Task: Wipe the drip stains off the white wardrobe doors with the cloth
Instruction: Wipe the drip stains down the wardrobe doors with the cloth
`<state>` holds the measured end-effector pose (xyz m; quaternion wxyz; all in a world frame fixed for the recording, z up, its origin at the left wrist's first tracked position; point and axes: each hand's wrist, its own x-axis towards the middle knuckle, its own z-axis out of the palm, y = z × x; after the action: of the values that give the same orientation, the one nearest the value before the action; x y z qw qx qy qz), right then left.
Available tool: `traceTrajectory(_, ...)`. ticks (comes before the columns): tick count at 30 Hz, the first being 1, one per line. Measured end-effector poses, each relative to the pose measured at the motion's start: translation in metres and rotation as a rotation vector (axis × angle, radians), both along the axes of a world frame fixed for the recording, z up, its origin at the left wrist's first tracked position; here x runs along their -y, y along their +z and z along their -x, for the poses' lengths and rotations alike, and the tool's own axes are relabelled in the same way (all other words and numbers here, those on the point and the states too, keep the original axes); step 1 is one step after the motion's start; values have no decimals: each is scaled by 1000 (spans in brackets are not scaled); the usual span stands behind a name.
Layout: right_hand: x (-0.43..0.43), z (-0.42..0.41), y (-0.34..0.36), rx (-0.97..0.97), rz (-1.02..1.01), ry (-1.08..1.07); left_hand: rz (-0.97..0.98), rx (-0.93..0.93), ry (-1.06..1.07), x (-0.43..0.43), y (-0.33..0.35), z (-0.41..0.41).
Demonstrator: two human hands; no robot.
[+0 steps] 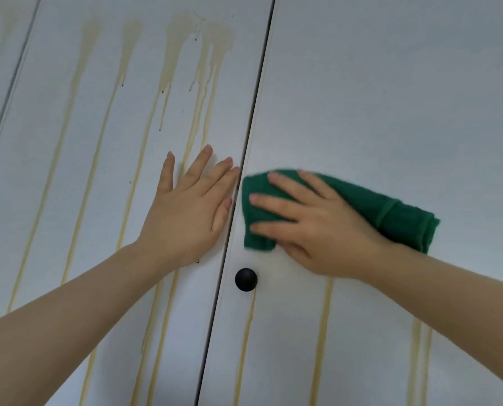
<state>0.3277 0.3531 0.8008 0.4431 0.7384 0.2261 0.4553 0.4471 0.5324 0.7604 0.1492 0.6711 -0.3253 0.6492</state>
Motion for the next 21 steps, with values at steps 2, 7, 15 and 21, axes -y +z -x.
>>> traceTrajectory(2,-6,-3,-4,74,-144,42,5,-6,-4,0,0,2)
traceTrajectory(7,0,5,-39,-132,-7,62,-14,-33,-3,-3,-3,4)
traceTrajectory(15,-2,2,-30,-61,-105,110,-10,-2,-5,1,-4,12)
traceTrajectory(21,33,34,5,-56,-71,28,-128,69,-43,16,-20,20)
